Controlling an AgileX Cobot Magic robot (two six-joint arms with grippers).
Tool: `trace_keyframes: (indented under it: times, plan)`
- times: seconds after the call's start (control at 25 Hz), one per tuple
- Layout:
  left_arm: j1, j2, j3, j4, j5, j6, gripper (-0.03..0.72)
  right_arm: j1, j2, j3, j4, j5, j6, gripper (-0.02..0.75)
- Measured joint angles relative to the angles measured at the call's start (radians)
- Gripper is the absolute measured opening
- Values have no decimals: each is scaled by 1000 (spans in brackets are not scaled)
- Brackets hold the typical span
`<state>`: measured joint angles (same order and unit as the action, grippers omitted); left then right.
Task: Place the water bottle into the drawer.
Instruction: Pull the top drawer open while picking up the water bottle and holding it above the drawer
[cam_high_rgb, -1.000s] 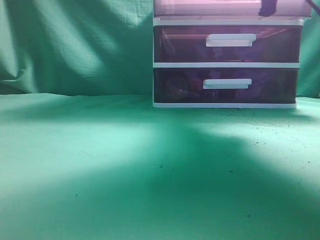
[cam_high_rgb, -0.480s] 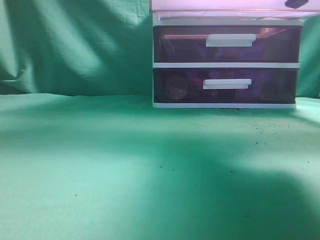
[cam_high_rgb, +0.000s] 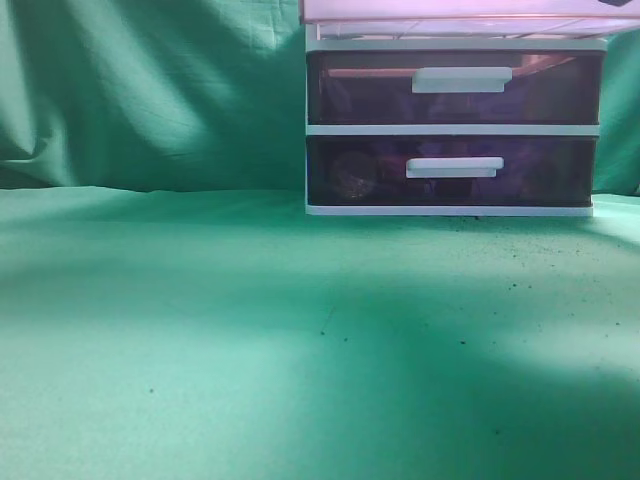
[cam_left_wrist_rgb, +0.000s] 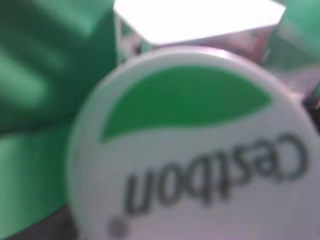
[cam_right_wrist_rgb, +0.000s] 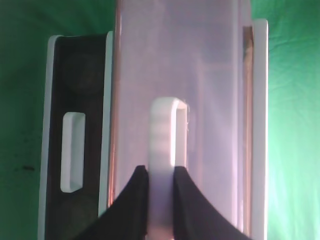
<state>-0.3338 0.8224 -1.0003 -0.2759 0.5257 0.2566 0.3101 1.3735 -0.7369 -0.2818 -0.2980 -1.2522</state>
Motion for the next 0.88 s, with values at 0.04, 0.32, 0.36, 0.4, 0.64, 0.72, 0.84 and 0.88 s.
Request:
trace_keyframes:
  times: [0.04, 0.32, 0.36, 0.4, 0.64, 0.72, 0.84, 0.88]
  plan:
    - [0, 17, -35, -70, -35, 50, 321, 0, 0, 0, 0, 0, 0, 95]
    - [0, 336, -414, -489, 44, 432, 321, 0, -2, 0, 0, 2, 1, 95]
    - [0, 402, -481, -507, 83, 447, 321, 0, -2, 0, 0, 2, 1, 95]
    - [0, 468, -537, -514, 123, 457, 321, 0, -4, 0, 0, 2, 1, 95]
    - [-19, 785, -878, -523, 275, 492, 321, 0, -4, 0, 0, 5, 1, 95]
    - [-42, 863, -947, -519, 280, 531, 321, 0, -4, 0, 0, 5, 1, 95]
    - [-81, 966, -1008, -512, 273, 558, 321, 0, -4, 0, 0, 5, 1, 95]
    - [-92, 994, -1014, -501, 261, 561, 321, 0, -4, 0, 0, 5, 1, 95]
